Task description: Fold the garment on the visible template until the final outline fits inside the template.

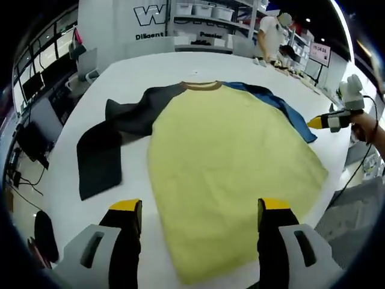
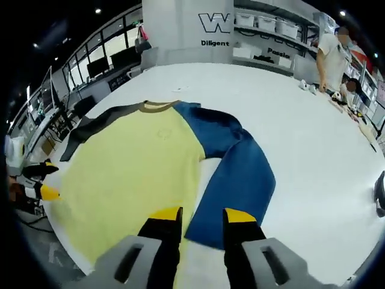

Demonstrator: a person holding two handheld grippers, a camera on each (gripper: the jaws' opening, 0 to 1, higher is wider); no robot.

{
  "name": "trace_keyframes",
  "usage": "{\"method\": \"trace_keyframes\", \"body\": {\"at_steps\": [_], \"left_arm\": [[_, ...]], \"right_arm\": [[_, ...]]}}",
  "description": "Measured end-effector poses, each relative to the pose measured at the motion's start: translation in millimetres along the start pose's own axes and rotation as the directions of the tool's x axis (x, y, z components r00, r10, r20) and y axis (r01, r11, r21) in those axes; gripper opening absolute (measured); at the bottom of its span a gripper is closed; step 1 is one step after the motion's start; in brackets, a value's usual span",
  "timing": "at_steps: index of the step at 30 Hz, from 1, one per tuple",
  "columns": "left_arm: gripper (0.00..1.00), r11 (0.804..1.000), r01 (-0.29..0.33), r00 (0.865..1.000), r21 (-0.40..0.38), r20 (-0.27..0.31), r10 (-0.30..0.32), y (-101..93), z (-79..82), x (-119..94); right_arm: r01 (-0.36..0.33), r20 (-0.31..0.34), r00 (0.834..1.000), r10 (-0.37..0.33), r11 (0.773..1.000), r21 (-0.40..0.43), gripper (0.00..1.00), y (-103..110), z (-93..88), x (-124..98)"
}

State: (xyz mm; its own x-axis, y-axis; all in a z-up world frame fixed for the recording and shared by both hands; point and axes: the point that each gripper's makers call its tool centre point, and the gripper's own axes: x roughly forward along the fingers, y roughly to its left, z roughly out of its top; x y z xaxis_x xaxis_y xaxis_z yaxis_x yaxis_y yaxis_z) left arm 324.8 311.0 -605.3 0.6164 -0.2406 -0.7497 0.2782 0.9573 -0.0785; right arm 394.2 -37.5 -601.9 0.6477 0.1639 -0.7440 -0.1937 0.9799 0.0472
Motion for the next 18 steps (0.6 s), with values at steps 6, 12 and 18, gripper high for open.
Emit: {"method": "trace_keyframes", "body": {"at_steps": [6, 12, 18], "left_arm": [[0.91, 0.999, -0.005, 1.0, 0.035, 0.006, 0.005, -2.3, 3.2, -3.0], [0.97, 1.0, 0.017, 1.0, 0.014, 0.018, -0.017, -8.0, 5.5, -3.7], [0.99, 0.999, 0.035, 0.999, 0.007, 0.013, -0.036, -12.0, 5.8, -6.9]], "right_arm": [[0.033, -0.002, 0.999, -0.033, 0.999, 0.015, 0.18, -13.1, 8.5, 18.9], [0.041, -0.016, 0.999, -0.041, 0.999, 0.007, 0.2, -11.9, 8.3, 27.6], [0.033, -0.062, 0.998, -0.033, 0.999, -0.002, 0.19, -6.9, -5.0, 33.6]]}}
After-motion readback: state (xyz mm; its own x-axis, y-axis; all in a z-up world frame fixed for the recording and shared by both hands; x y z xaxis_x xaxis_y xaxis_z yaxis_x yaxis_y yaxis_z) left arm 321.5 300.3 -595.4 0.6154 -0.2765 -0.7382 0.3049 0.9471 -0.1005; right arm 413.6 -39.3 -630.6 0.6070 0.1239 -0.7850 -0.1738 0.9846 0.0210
